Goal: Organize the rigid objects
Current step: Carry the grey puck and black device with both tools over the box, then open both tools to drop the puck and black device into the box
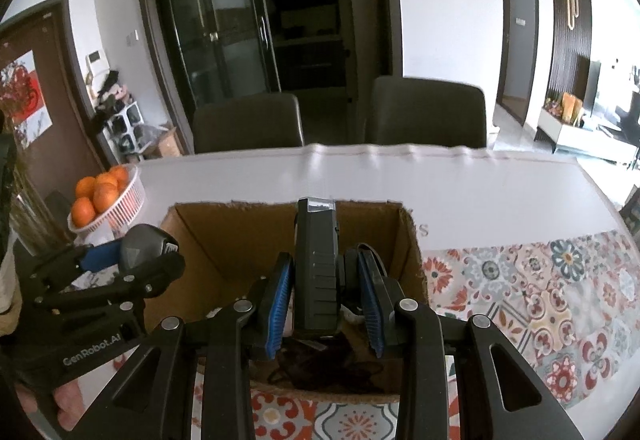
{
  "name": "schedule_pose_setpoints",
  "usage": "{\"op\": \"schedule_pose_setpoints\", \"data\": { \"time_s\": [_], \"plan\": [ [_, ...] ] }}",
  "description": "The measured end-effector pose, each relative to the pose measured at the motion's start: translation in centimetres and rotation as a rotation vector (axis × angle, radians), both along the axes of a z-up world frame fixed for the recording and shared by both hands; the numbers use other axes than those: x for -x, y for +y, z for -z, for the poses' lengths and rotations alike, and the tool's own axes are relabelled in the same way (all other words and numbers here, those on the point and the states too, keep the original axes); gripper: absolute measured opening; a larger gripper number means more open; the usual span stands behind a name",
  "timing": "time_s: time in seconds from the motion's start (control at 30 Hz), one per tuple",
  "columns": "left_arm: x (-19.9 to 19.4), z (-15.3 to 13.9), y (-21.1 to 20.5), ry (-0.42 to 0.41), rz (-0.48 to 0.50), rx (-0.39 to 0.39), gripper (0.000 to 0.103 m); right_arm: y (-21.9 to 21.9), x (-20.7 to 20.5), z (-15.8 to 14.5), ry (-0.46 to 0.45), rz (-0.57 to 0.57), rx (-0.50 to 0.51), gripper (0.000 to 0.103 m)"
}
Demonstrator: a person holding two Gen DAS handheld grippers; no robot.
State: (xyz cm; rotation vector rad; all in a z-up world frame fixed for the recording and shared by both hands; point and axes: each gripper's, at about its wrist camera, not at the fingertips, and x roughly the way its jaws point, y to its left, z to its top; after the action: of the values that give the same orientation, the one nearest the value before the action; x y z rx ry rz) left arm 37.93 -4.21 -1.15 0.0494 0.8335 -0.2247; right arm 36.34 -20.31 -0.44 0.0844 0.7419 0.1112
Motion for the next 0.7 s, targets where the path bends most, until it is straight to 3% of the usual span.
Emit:
{"op": "schedule_pose_setpoints", "data": {
  "time_s": [0.27, 0.7],
  "plan": [
    [-1.2, 2.3, -0.2, 0.066, 0.001, -0.036, 0.056, 0.2, -1.0, 2.0, 0.076, -0.005, 0.02, 0.034],
    [-0.4, 1.1, -0.5, 0.036, 0.002, -0.035, 0.057, 0.0, -0.6, 1.5, 0.081, -0.014, 0.034, 0.035]
  ]
}}
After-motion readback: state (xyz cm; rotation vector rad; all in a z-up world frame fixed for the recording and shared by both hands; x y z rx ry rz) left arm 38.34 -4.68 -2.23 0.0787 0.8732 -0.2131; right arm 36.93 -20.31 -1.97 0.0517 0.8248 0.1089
